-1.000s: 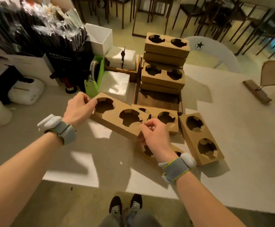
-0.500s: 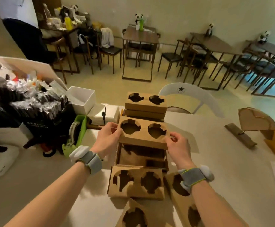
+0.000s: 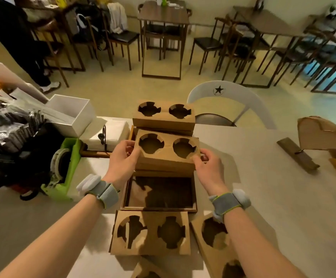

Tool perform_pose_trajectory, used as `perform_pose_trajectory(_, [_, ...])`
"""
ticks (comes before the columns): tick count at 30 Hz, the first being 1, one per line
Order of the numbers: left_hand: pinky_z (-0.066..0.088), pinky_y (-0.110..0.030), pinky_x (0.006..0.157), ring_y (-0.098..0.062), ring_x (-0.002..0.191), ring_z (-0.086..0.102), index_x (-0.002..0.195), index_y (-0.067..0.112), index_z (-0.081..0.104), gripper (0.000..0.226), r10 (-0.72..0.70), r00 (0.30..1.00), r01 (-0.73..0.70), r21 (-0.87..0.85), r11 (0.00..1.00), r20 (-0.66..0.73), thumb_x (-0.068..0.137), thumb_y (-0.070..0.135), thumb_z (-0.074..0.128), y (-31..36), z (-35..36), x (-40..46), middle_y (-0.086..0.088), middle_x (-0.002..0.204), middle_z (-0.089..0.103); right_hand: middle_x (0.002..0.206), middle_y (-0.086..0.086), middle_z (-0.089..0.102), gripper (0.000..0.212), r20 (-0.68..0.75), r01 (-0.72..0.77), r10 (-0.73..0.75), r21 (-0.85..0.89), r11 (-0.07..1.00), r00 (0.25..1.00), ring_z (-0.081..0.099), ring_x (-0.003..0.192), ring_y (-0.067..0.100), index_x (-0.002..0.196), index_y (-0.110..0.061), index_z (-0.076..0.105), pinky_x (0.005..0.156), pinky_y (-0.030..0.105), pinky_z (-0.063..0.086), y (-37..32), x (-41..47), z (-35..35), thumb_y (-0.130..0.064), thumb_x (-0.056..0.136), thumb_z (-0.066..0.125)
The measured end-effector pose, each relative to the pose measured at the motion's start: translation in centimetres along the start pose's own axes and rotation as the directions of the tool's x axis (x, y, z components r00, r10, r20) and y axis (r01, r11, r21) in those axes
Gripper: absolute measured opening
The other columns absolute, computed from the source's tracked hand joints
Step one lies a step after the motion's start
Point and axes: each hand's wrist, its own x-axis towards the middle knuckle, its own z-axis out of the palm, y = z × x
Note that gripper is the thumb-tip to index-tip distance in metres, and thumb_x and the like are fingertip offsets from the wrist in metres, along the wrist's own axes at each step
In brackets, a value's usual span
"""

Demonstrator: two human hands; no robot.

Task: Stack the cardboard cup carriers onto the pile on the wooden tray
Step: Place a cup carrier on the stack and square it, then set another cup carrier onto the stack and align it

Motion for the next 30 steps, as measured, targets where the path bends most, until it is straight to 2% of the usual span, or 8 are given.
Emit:
perform_pose_trajectory(4, [0.045, -0.019, 0.070, -0.012, 0.095, 0.059, 0.119, 0.017, 0.054, 0.028, -0.017, 1.000, 0.017, 0.023, 1.000, -0.016, 0.096, 0.033, 0.052, -0.7, 0.3, 0.1, -0.001, 0.108, 0.062, 0.107, -0.002, 0.063, 0.034, -0.002, 0.003, -0.003, -0.006, 1.000, 1.000, 0.058, 0.099, 0.016, 0.128, -0.019, 0.060, 0.079, 0.029, 0.049, 0.2, 0.1, 0.3, -0.027, 0.095, 0.056])
perform_pose_trajectory(15, [0.043, -0.017, 0.071, -0.008, 0.097, 0.057, 0.121, 0.021, 0.053, 0.031, -0.023, 0.997, 0.024, 0.014, 1.000, -0.080, 0.095, 0.038, 0.051, -1.5, 1.1, 0.1, 0.002, 0.112, 0.060, 0.121, 0.001, 0.062, 0.043, 0.018, 0.044, -0.044, -0.020, 0.999, 0.999, 0.055, 0.108, 0.016, 0.137, -0.020, 0.053, 0.088, 0.031, 0.050, 0.5, -0.5, -0.1, -0.031, 0.095, 0.056])
perform_pose_trajectory(18, [0.051, -0.030, 0.084, -0.013, 0.103, 0.057, 0.124, 0.021, 0.049, 0.031, -0.036, 0.992, 0.036, -0.005, 0.999, -0.117, 0.096, 0.034, 0.050, -1.4, 0.4, -0.6, -0.001, 0.117, 0.057, 0.115, -0.002, 0.059, 0.046, -0.020, 0.047, -0.047, -0.018, 0.999, 0.999, 0.055, 0.103, 0.014, 0.138, -0.020, 0.051, 0.085, 0.027, 0.048, 0.7, -1.0, -0.5, -0.034, 0.095, 0.057])
perform_pose_trajectory(20, [0.053, -0.037, 0.087, -0.019, 0.105, 0.059, 0.122, 0.021, 0.049, 0.029, -0.040, 0.989, 0.037, -0.023, 0.999, -0.144, 0.095, 0.032, 0.049, -1.5, -0.4, -1.1, -0.004, 0.117, 0.058, 0.112, -0.002, 0.060, 0.041, -0.068, 0.052, -0.052, -0.007, 0.999, 0.996, 0.058, 0.097, 0.012, 0.133, -0.020, 0.054, 0.076, 0.020, 0.048, 0.9, -1.5, -1.0, -0.033, 0.094, 0.058])
perform_pose_trajectory(24, [0.046, -0.026, 0.077, -0.015, 0.099, 0.058, 0.109, 0.023, 0.055, 0.018, 0.007, 0.989, 0.000, 0.042, 0.999, -0.150, 0.094, 0.030, 0.048, -2.6, -2.3, -3.4, -0.002, 0.107, 0.061, 0.104, 0.000, 0.063, 0.026, -0.085, 0.049, -0.051, -0.028, 0.998, 0.995, 0.059, 0.089, 0.008, 0.118, -0.020, 0.061, 0.073, 0.022, 0.051, 1.5, -3.6, -1.9, -0.028, 0.093, 0.058])
perform_pose_trajectory(27, [0.042, -0.023, 0.072, -0.010, 0.094, 0.056, 0.105, 0.023, 0.057, 0.013, -0.007, 0.992, 0.020, 0.095, 0.995, -0.128, 0.095, 0.027, 0.049, -4.0, -3.2, -5.7, 0.005, 0.098, 0.059, 0.096, -0.003, 0.064, 0.019, -0.050, 0.037, -0.040, -0.060, 0.998, 0.998, 0.057, 0.082, 0.004, 0.110, -0.020, 0.063, 0.064, 0.015, 0.044, 2.0, -5.8, -1.7, -0.026, 0.093, 0.059])
perform_pose_trajectory(30, [0.043, -0.025, 0.069, -0.014, 0.088, 0.057, 0.102, 0.020, 0.057, 0.011, -0.035, 0.996, 0.048, 0.152, 0.987, -0.085, 0.094, 0.025, 0.051, -5.2, -3.4, -7.5, 0.004, 0.094, 0.059, 0.090, -0.003, 0.065, 0.013, 0.011, 0.016, -0.015, -0.091, 0.996, 1.000, 0.059, 0.080, 0.008, 0.103, -0.020, 0.065, 0.064, 0.020, 0.046, 2.5, -7.7, -1.1, -0.024, 0.092, 0.060])
